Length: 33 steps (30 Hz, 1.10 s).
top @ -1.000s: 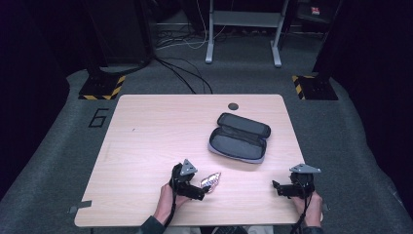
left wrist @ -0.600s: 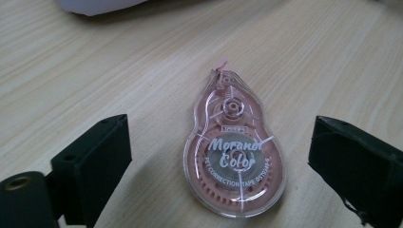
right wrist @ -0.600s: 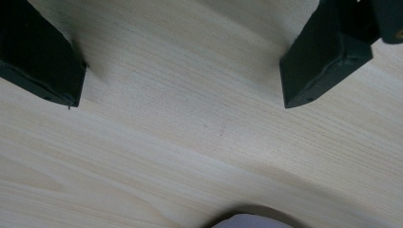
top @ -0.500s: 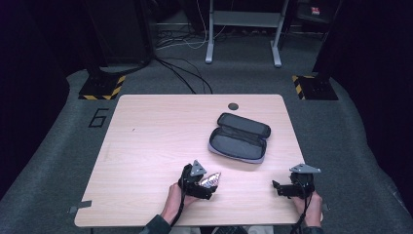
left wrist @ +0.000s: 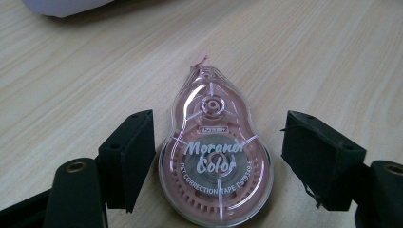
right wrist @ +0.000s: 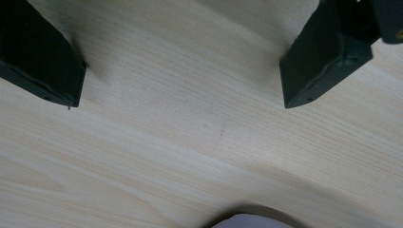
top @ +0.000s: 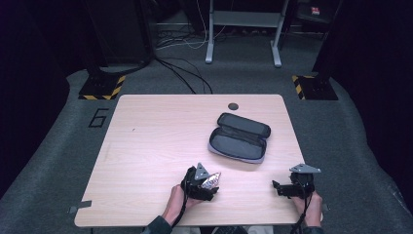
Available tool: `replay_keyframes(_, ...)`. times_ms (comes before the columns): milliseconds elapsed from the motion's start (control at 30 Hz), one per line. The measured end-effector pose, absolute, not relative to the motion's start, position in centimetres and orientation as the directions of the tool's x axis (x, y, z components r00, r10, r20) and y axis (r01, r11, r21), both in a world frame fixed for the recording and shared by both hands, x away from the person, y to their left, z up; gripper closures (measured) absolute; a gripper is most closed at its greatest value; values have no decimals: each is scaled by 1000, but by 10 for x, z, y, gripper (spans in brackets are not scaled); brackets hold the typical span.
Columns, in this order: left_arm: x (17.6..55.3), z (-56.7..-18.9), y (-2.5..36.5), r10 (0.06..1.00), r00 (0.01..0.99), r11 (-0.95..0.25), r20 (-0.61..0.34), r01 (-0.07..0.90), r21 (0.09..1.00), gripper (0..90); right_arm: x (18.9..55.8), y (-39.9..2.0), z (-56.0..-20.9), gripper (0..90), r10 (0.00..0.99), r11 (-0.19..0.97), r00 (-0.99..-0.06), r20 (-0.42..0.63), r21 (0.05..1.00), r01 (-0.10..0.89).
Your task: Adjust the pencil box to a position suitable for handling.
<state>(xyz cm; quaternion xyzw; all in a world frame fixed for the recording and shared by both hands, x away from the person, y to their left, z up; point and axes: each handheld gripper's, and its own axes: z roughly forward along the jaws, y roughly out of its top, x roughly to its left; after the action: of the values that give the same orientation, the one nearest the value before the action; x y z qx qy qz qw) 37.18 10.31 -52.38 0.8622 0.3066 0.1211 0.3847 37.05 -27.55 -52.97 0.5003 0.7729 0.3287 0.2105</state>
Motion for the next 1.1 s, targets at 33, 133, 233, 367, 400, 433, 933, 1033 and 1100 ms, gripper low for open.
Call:
replay_keyframes(33, 372, -523, 103, 622, 783, -519, -26, 437, 735, 295, 371, -276, -530, 9, 912, 284, -411, 3, 719, 635)
replay_keyframes(133, 371, -524, 102, 621, 783, -523, -14, 428, 737, 368, 371, -276, -530, 9, 911, 284, -412, 3, 718, 635)
replay_keyframes(233, 371, -524, 102, 626, 780, -519, -10, 426, 741, 388, 371, -276, -530, 9, 912, 284, -411, 3, 718, 635)
replay_keyframes(367, 370, -524, 103, 626, 779, -524, -1, 422, 740, 396, 371, -276, -530, 9, 912, 284, -411, 3, 718, 635)
replay_keyframes(400, 370, -524, 103, 622, 783, -521, -17, 430, 737, 397, 371, -276, -530, 9, 912, 284, -411, 3, 718, 635)
replay_keyframes(433, 370, -524, 103, 626, 780, -517, -11, 425, 743, 398, 371, -276, -530, 9, 912, 283, -411, 4, 718, 635)
replay_keyframes(933, 366, -517, 117, 637, 771, -483, -6, 405, 776, 401, 371, -276, -530, 9, 912, 284, -411, 3, 719, 635)
replay_keyframes(1033, 365, -513, 121, 643, 766, -486, 15, 393, 781, 401, 371, -276, -530, 9, 912, 284, -411, 3, 719, 635)
replay_keyframes(1100, 364, -511, 124, 644, 765, -480, 15, 389, 786, 401, 371, -276, -530, 9, 911, 284, -411, 3, 719, 635)
